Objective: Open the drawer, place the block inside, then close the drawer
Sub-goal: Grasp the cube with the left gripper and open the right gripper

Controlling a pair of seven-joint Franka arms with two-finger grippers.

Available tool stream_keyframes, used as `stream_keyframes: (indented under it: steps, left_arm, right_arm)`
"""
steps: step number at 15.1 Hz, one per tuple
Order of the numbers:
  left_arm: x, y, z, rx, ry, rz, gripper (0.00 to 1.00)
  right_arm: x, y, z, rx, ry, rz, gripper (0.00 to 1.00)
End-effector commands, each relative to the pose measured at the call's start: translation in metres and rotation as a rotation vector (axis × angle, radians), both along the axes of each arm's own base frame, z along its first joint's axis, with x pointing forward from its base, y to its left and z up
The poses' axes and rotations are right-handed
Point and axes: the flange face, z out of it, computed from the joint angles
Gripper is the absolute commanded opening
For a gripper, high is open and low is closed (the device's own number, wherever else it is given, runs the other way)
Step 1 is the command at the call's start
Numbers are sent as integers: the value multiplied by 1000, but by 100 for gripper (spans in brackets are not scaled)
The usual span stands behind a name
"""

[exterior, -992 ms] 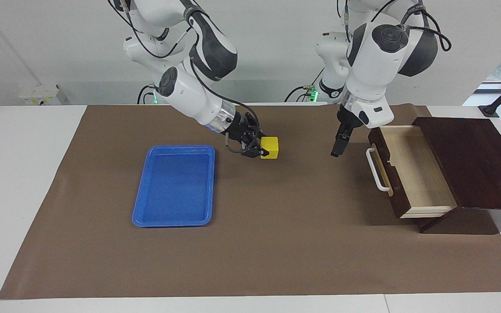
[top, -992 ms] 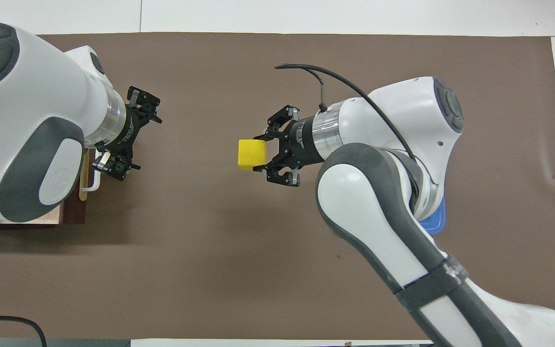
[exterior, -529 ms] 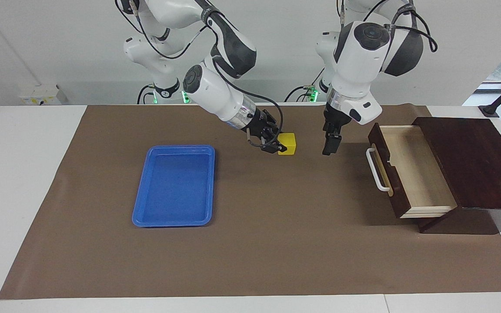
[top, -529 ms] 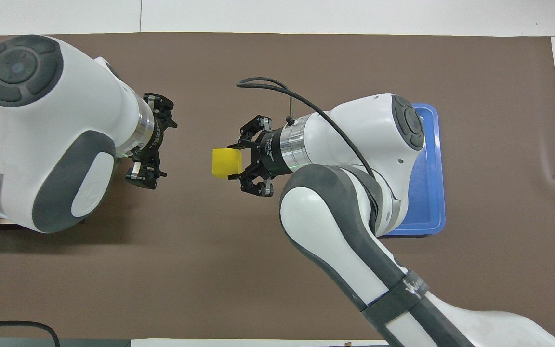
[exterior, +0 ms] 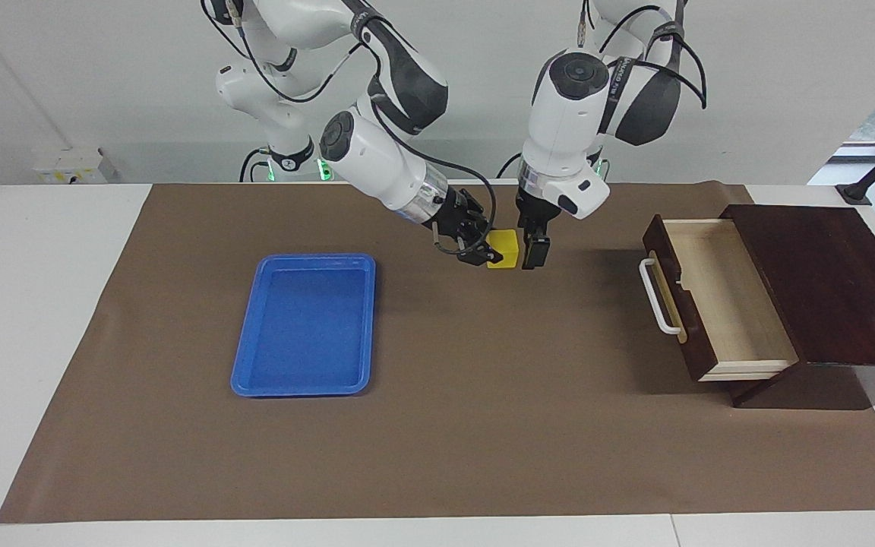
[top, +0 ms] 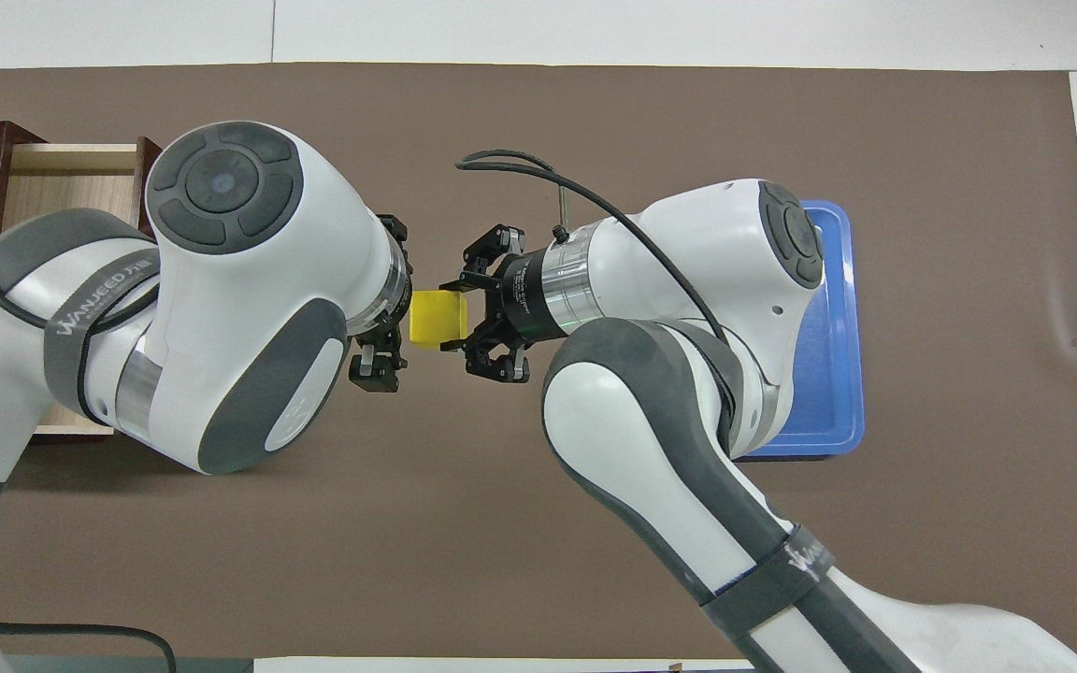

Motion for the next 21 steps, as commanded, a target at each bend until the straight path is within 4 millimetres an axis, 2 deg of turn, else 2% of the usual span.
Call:
stream_keyframes:
  steps: [1,3,5,6,7,8,9,10,15,19,20,21]
  left_arm:
    - [-3,-9,-8,3,1,30,100]
    - [-6,-19,-14,15,2,37,100]
    - [-6,-20,-15,19,-8,57,100]
    - [-6,-21,-15,18,-7,59,97]
    - [-6,-21,-15,18,-7,58,83]
    - [-6,-21,-15,17,-9,58,62]
    - [-5,-21,-15,17,-8,59,33]
    - [-4,-21,-10,13,-17,58,0]
    - [0,-21,1,-7,-25,65,0]
    - [5,-11,8,12,-27,68,0]
    - [6,-7,11,18,-22,68,0]
    - [8,-4,13,17,-25,59,0]
  right_arm:
    - [1,3,3,15,9,5,0]
    - [1,2,3,15,10,5,0]
    - [1,3,3,14,12,6,0]
    - [1,3,3,14,12,6,0]
    - [1,3,3,14,12,6,0]
    - [1,3,3,14,13,7,0]
    - [1,3,2,15,15,6,0]
    - [1,3,3,14,13,7,0]
    - [1,3,3,14,13,7,0]
    - [1,3,3,17,18,-3,0]
    - [1,3,3,17,19,-4,26]
    - [1,3,3,16,23,-5,99]
